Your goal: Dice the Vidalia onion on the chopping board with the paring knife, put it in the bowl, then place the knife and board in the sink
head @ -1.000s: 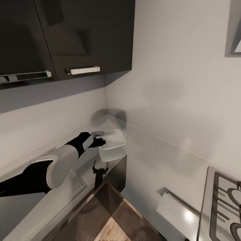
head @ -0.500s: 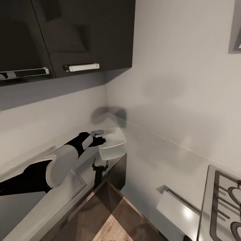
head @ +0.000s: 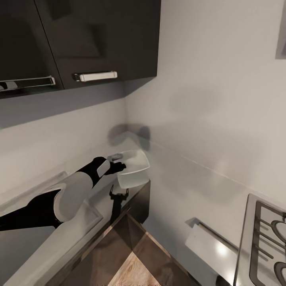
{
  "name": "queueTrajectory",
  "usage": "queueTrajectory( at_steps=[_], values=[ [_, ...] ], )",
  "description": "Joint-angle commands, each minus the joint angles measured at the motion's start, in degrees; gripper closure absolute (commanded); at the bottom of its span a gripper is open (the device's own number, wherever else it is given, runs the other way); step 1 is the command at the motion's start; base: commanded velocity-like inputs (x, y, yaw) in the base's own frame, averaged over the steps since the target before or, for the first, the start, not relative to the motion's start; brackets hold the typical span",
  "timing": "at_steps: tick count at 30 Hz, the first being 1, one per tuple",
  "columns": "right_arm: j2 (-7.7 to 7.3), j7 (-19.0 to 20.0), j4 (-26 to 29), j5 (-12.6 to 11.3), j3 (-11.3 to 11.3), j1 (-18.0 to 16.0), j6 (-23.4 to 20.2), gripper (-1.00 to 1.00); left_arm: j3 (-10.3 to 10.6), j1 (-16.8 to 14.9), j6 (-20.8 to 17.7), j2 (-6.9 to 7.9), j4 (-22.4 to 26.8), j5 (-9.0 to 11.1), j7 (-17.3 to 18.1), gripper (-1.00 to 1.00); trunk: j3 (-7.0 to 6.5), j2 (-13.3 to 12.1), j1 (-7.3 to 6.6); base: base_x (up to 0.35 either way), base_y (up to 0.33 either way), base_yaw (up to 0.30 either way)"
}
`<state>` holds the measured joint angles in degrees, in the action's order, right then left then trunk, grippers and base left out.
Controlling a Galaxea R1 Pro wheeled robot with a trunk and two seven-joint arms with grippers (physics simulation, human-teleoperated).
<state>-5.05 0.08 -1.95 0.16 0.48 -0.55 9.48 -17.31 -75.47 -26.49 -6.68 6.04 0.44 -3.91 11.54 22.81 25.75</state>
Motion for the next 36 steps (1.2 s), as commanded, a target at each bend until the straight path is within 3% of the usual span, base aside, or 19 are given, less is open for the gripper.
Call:
queueTrajectory(
  at_steps=[1, 36],
  values=[
    [-0.02, 0.01, -0.16, 0.01, 0.04, -0.06, 0.37, -1.0, -0.69, -0.03, -0.32, -0.03, 0.11, 0.07, -0.31, -1.0, 0.17, 0.11, 0.03, 0.0, 0.0, 0.0],
    [-0.03, 0.01, -0.16, 0.01, 0.04, -0.06, 0.37, -1.0, -1.5, -0.03, 0.03, 0.05, 0.11, 0.08, -0.31, -1.0, 2.55, 0.11, 0.03, 0.0, 0.0, 0.0]
  ],
)
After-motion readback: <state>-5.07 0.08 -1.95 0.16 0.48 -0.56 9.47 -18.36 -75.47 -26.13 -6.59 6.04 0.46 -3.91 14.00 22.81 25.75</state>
